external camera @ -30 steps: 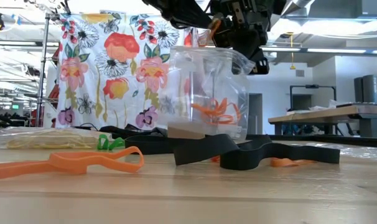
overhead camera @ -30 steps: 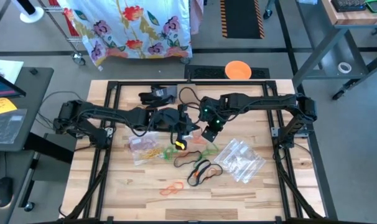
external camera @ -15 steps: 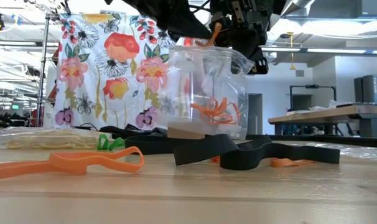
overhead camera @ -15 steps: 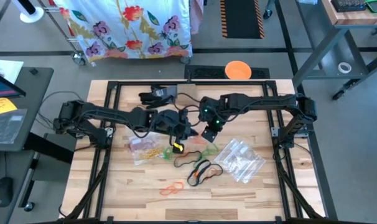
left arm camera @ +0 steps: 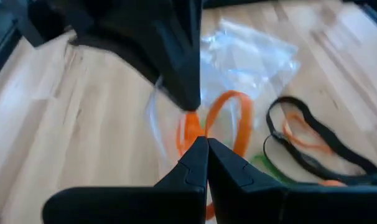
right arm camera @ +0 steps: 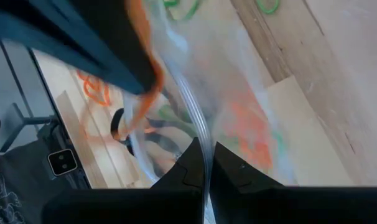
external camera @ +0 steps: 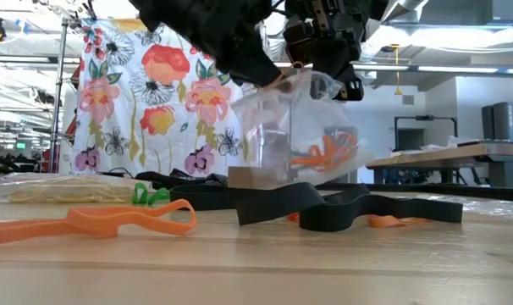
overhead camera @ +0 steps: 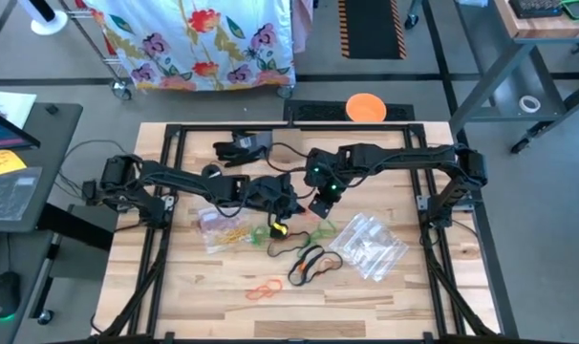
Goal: Sort rubber bands
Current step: Put the orange rubber band into the transparent zip bag
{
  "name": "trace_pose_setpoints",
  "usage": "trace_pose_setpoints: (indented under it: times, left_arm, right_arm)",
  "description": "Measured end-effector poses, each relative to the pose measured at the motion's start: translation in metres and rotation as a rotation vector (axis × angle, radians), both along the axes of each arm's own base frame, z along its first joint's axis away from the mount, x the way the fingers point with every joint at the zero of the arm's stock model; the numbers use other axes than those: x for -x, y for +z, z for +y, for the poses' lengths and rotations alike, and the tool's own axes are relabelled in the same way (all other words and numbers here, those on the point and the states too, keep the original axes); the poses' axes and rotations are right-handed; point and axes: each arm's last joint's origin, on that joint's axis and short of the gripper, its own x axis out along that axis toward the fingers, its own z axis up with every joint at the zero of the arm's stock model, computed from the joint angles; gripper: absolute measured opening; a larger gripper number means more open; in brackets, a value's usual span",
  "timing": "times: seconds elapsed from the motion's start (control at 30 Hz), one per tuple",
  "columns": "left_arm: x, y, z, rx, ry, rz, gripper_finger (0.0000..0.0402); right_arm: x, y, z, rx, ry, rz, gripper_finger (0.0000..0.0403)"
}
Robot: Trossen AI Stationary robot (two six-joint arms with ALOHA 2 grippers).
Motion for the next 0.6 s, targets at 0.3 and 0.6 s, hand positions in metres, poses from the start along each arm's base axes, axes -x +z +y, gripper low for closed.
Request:
trace_pose_setpoints:
  times: [0.3, 0.6]
  left_arm:
    - [-0.0011, 0.0042, 0.004, 0.019, 0.046, -0.036, 0.0]
    - [-0.0008, 0.0039, 0.0021, 0.019, 0.027, -0.032, 0.0001]
  right_arm:
    - [-0.0012, -0.0007, 0.0041, -0.014, -0.006, 0.006, 0.0005]
    - [-0.0037, 0.0005, 0.0033, -0.017, -0.02, -0.019, 0.0005]
